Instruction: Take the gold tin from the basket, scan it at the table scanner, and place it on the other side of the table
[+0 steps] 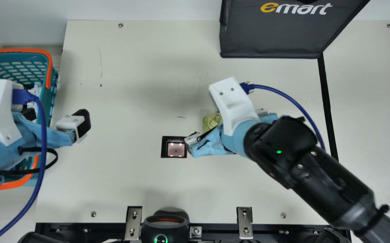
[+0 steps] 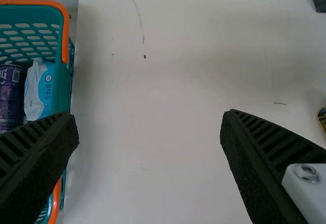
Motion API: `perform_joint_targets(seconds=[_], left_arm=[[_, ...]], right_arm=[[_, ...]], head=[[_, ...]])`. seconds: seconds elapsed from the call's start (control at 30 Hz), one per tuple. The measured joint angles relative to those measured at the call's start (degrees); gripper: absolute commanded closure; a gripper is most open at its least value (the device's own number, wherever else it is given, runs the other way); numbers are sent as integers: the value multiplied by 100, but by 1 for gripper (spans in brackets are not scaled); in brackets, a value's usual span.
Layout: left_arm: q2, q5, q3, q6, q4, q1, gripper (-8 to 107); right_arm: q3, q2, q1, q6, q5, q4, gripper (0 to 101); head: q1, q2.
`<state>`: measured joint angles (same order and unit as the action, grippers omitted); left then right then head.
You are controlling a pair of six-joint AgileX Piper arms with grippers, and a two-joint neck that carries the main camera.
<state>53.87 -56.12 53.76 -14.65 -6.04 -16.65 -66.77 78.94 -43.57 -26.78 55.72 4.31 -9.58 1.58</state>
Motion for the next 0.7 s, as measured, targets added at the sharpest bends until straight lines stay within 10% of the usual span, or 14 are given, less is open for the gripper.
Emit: perform_joint_targets(seconds=[0.7], left_arm=[[0,0,0,0,0,0,9]], right_arm=[[-44,1210,-284,-1706,-92,856,6]], head=[[-9,0]])
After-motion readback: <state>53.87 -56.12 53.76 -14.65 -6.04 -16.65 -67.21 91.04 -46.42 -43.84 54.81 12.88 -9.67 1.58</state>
